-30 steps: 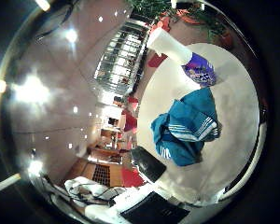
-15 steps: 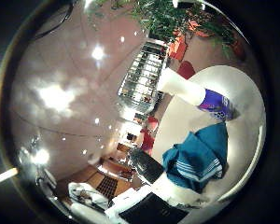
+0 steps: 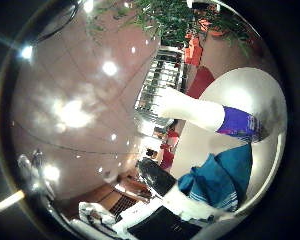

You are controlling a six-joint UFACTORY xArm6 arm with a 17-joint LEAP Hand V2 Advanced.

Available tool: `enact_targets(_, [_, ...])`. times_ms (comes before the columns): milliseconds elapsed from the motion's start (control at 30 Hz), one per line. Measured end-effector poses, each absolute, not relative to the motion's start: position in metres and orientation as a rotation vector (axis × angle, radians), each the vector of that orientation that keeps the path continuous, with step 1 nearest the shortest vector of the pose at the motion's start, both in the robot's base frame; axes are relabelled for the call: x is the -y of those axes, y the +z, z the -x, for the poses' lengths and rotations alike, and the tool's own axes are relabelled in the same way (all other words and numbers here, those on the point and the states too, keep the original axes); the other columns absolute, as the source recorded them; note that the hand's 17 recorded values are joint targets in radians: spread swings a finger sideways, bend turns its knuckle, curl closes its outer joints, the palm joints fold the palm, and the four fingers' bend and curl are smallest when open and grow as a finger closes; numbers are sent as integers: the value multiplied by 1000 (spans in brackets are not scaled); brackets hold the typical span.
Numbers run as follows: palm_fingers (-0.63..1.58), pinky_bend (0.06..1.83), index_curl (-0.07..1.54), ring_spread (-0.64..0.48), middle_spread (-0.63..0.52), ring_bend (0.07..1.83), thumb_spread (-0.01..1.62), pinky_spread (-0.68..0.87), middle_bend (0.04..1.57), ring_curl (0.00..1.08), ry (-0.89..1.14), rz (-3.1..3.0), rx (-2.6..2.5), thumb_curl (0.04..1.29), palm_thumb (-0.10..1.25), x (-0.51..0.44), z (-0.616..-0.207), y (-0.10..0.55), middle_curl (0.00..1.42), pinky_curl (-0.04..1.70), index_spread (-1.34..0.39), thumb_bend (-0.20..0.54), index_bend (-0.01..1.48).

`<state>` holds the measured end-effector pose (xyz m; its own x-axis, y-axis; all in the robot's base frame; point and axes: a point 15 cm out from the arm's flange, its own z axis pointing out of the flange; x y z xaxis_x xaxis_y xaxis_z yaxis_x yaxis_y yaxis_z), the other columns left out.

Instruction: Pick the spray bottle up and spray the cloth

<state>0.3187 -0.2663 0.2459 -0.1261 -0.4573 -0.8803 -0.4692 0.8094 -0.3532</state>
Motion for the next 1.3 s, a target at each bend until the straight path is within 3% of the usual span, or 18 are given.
enact_targets(567, [159, 379, 277, 228, 219, 450, 1028, 347, 266, 254, 105, 834, -1723, 283, 476, 216, -388, 237, 350, 288, -48, -25, 158])
enact_targets(633, [237, 366, 284, 217, 201, 478, 1029, 344, 286, 258, 114, 848, -1738, 291, 512, 209, -395, 234, 357, 283, -63, -14, 170])
enact_targets(733, [459, 369, 304, 172, 103, 542, 1040, 292, 345, 268, 123, 874, -1751, 337, 678, 200, -406, 233, 377, 273, -117, 20, 197])
enact_targets(800, [656, 411, 311, 52, 15, 681, 1033, 183, 404, 305, 142, 896, -1745, 374, 783, 191, -417, 239, 403, 270, -170, 24, 175])
enact_targets(867, [1011, 532, 313, -97, -83, 845, 1012, -4, 515, 351, 169, 902, -1748, 409, 872, 179, -422, 237, 451, 276, -251, 20, 191])
enact_targets(900, [1192, 623, 350, -146, -120, 900, 993, -112, 581, 391, 172, 902, -1750, 424, 898, 178, -423, 238, 490, 316, -286, 8, 231])
enact_targets(933, [1228, 693, 388, -178, -144, 938, 976, -193, 656, 422, 174, 901, -1749, 437, 921, 176, -423, 238, 528, 348, -315, -5, 280])
enact_targets(1000, [1405, 851, 492, -197, -144, 1004, 966, -273, 840, 464, 175, 896, -1740, 460, 966, 174, -426, 241, 601, 420, -335, -5, 493])
enact_targets(1100, [1322, 1077, 650, -203, -129, 1172, 952, -285, 1066, 540, 194, 894, -1708, 503, 1029, 157, -438, 248, 680, 540, -319, -7, 787])
enact_targets(1200, [1230, 1211, 744, -203, -120, 1279, 942, -251, 1207, 597, 190, 878, -1677, 544, 1080, 148, -447, 262, 722, 638, -282, -7, 973])
enact_targets(1300, [1168, 1266, 788, -207, -115, 1340, 928, -225, 1292, 636, 177, 874, -1645, 577, 1089, 140, -452, 282, 740, 715, -253, -15, 1065])
